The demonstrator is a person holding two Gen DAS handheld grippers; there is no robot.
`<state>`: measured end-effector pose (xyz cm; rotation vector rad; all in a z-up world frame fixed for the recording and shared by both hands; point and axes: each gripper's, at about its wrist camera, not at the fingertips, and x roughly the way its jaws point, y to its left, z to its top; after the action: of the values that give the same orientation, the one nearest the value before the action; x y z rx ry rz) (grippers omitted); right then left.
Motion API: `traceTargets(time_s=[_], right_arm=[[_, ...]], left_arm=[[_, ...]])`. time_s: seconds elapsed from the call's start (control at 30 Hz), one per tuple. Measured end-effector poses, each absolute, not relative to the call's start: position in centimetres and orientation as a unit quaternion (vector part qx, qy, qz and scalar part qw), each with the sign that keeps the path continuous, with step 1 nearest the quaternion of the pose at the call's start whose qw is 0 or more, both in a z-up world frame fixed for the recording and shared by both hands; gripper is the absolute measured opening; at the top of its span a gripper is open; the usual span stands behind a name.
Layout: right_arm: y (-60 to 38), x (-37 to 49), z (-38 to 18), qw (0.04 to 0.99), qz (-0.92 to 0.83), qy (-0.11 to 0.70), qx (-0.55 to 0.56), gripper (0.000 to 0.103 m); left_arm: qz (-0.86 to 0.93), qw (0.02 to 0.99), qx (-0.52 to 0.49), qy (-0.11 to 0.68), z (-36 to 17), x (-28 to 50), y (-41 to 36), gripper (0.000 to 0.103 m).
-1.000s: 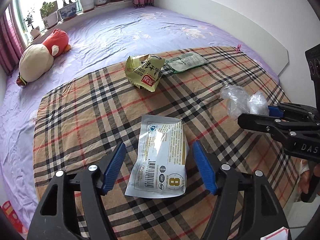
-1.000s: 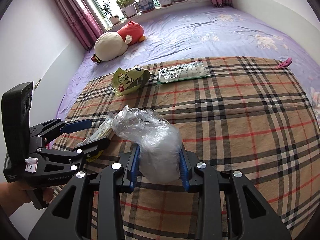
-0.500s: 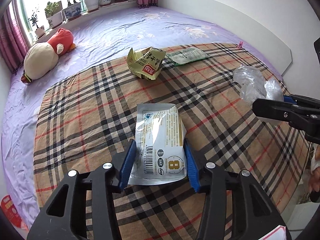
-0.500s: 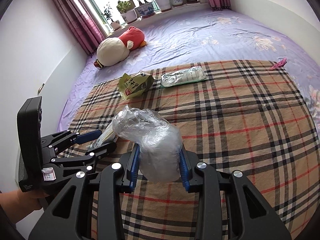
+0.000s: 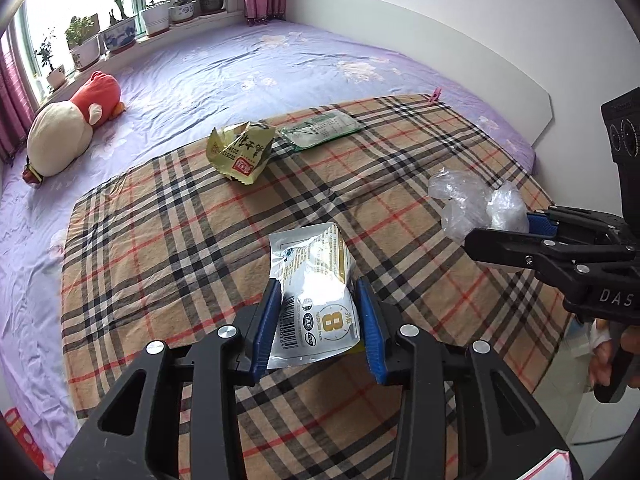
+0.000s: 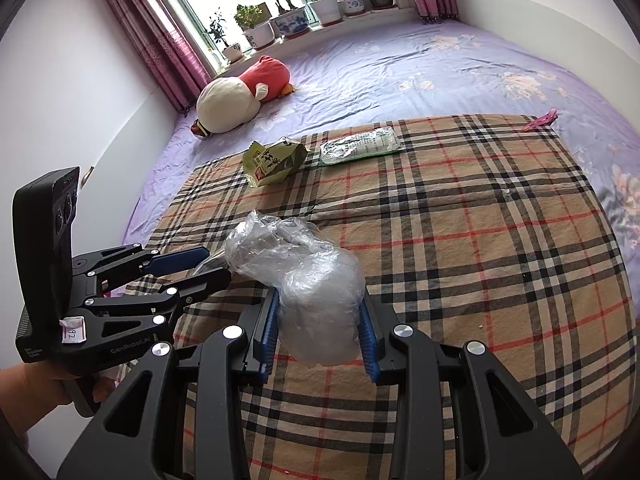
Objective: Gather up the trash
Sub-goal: 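Lift the plastic bag and white wrapper off the cloth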
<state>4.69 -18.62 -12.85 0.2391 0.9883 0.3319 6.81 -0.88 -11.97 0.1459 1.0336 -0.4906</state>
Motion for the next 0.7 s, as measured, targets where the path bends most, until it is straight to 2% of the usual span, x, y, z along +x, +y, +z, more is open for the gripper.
traceTargets(time_s=[0.13,0.3,0.6,0.63,0.7], right_arm=[[-19.6,3.8,-12.4,0.863,0.152,0.466,0.121,0.037],[-21.2,2.1,-12.0,0.865,0.141,0.462,0.136,0.037],[-23.3,-0.1,-12.3,0.863,0.126,0.467,0.147,0.037],[-23.4,-0.2,-12.3,0.863,0.125,0.467,0.148,0.037],[-23.5,-0.4,-12.4,0.862,0.122,0.468,0.151,0.037]], left_arm=[[-0.247,0.837,0.067,0.484,-11.2,6.3,-1.7,0.036],[-0.265,0.834,0.072,0.478,-10.4,5.8,-3.4,0.027],[-0.238,0.835,0.112,0.483,-11.9,5.4,-4.9,0.028],[-0.226,0.836,0.119,0.485,-12.2,5.6,-4.8,0.033],[-0.214,0.835,0.118,0.492,-12.9,5.8,-4.5,0.073]])
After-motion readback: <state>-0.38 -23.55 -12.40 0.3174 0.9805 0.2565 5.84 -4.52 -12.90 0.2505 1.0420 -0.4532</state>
